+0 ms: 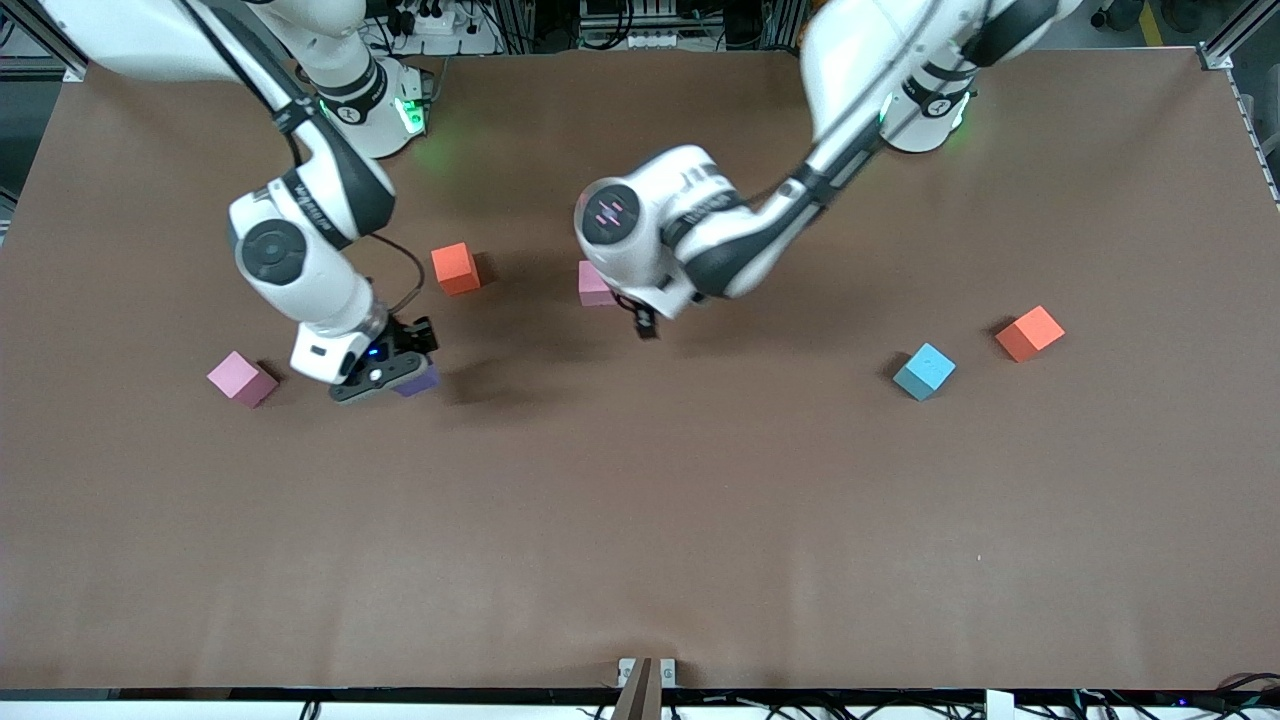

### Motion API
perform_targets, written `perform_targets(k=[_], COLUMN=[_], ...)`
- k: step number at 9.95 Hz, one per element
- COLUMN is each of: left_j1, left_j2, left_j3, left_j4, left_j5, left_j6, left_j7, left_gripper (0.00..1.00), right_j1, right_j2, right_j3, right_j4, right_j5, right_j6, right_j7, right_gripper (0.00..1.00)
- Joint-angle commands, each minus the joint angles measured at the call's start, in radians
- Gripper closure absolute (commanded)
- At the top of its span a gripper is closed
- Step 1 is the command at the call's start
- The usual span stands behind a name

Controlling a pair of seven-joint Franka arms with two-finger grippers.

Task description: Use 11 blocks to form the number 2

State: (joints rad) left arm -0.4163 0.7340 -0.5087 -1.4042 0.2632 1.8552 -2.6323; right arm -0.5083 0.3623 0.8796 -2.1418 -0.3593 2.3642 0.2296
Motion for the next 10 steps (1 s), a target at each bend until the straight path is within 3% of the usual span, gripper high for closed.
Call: perform_targets(k=[1, 4, 5, 8, 10], left_j1=[0.167, 0.348, 0.394, 0.516, 0.575], left_j2=[-0.051, -0.087, -0.103, -0.136, -0.123], left_j3=[-0.019, -0.017, -0.017, -0.019, -0.014], left_j4=[-0.048, -0.055, -0.07, -0.104, -0.122], left_j5=[-0.004, 0.004, 0.005, 0.005, 0.017], left_j6=[-0.034, -0.034, -0.034, -0.034, -0.033], left_j7=[0.146, 0.377, 0.432, 0.572, 0.711], left_gripper=[0.0, 0.0, 0.0, 0.0, 0.0], right_j1=[0.138, 0.291, 0.374, 0.733, 0.827], right_j2=[-0.039, -0.02, -0.01, 0.081, 0.124], right_j3=[-0.004, -0.017, -0.072, -0.329, -0.396], right_j4=[-0.001, 0.029, 0.036, 0.132, 0.163], right_j5=[0.092, 0.16, 0.16, 0.145, 0.143], right_j6=[0.0, 0.041, 0.077, 0.096, 0.104], right_j7=[0.185, 0.373, 0.443, 0.618, 0.642], right_gripper=[0.53, 0.53, 0.53, 0.53, 0.53])
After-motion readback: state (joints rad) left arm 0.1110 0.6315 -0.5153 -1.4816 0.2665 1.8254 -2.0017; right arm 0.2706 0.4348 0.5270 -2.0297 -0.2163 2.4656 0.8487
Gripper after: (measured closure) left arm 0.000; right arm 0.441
